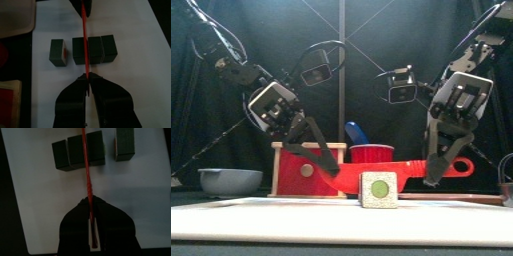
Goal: Place sushi on board then cut the sushi with the knife then place the pieces on the plate
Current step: Cut the sushi into 4 pieces
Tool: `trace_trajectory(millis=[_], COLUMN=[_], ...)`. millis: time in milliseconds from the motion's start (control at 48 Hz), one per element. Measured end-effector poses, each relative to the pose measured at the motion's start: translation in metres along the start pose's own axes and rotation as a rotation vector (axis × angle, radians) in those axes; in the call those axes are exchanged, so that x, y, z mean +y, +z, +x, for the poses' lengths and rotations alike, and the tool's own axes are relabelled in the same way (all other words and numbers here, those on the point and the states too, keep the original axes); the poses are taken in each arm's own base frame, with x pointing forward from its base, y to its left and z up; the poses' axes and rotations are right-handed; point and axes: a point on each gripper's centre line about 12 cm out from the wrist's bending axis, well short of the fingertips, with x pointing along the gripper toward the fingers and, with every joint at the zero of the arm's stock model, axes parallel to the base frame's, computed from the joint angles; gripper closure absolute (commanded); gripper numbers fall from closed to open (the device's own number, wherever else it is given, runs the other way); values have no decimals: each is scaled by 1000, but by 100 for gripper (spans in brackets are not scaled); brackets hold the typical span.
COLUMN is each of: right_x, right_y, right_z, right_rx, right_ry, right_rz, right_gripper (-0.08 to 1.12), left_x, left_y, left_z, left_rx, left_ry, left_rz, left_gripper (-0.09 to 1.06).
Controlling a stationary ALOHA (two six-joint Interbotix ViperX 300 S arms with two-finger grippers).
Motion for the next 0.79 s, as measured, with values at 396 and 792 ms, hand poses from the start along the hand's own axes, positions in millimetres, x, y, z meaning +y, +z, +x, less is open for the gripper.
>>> trace_trajectory(millis=[396, 792], right_x=[11, 19], right_y=[-1, -1], right_z=[13, 13], right_rx=[32, 29], right_ry=[15, 29], right_rz=[-11, -16], right_gripper=[64, 64], left_x=[-4, -12], left_y=[-5, -5], left_z=[5, 3], left_rx=[32, 44], left_ry=[0, -15], left_rz=[-37, -33], left_gripper=[48, 48])
